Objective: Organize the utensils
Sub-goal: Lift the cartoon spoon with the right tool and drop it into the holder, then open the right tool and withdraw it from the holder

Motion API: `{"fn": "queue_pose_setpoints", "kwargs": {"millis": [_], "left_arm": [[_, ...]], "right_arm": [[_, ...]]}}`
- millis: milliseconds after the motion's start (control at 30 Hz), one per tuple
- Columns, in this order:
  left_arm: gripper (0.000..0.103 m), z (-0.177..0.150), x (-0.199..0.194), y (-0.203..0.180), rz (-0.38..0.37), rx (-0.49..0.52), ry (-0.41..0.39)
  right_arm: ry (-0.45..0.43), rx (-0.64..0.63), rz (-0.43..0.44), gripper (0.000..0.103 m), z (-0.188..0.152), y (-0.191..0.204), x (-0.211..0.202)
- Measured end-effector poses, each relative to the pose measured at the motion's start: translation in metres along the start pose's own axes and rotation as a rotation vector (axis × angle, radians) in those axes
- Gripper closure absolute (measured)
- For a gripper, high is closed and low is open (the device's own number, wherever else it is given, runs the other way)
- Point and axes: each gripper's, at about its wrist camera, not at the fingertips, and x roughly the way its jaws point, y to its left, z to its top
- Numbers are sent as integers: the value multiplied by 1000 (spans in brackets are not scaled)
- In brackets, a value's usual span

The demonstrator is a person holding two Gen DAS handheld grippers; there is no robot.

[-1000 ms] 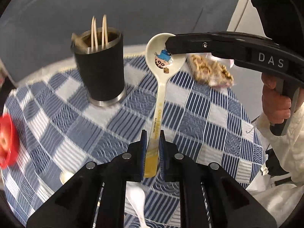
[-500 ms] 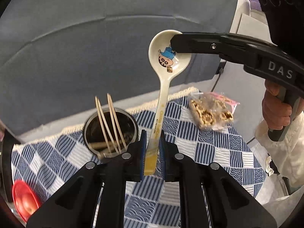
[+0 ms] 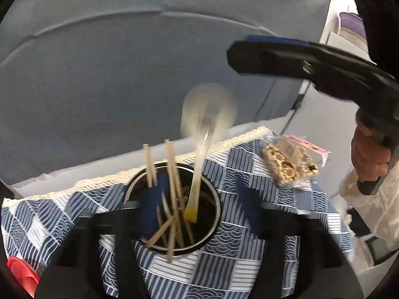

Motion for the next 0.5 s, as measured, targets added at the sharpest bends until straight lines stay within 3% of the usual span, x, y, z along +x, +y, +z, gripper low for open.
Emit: {"fn": "queue_pose_setpoints", "kwargs": {"millis": [167,267,500], "left_arm": [[20,-16,-16,5,68,-21,-8],[10,-29,-28,5,114,-44,-5],[6,-66,-59,1,208,-97,16]], "right_arm": [[-2,56,-6,29,-12,-9,-8],[12,74,2,20,-24,-7,-13],[67,78,52,16,-57,12,-21]]}}
